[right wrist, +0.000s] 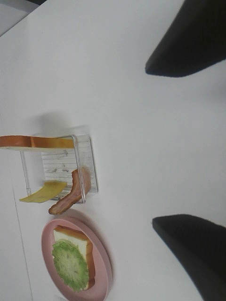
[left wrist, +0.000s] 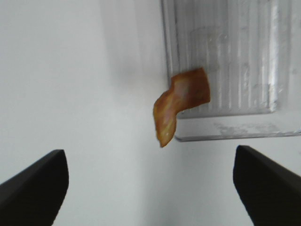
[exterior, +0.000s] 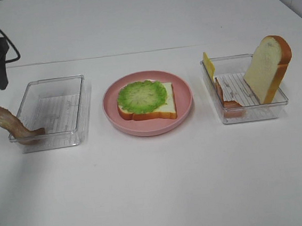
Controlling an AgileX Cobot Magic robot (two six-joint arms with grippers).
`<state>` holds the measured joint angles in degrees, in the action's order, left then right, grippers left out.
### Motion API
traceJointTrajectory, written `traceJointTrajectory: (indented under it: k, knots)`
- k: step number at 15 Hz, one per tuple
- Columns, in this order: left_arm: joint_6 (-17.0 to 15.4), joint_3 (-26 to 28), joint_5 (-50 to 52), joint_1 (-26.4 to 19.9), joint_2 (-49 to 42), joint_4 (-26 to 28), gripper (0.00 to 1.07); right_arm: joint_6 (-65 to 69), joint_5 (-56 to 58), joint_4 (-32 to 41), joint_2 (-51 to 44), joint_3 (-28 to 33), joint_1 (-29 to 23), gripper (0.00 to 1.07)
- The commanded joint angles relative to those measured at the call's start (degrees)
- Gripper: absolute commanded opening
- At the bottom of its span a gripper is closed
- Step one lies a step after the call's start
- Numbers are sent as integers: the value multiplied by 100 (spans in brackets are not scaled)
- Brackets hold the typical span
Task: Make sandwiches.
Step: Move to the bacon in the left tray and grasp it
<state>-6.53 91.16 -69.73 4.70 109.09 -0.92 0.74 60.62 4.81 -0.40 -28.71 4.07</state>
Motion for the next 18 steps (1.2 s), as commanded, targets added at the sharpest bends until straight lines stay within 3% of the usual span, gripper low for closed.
traceJointTrajectory:
  k: [1, 6, 8, 14, 18]
  knots:
    - [-46, -338, -395, -29, -52, 34, 90, -40, -29, 23, -69, 17, 40, 76]
    - [-120, -355, 235, -23, 206, 241, 88, -40, -29, 23, -69, 17, 40, 76]
    - [-327, -355, 521, -11, 550, 298, 76, -40, -29, 23, -69, 17, 40, 76]
    - [-315, -355, 814, 23, 905, 728, 68, -40, -29, 23, -69, 17, 40, 76]
    - [-315, -355, 900, 23, 945, 728, 49, -40, -29, 23, -69, 17, 40, 76]
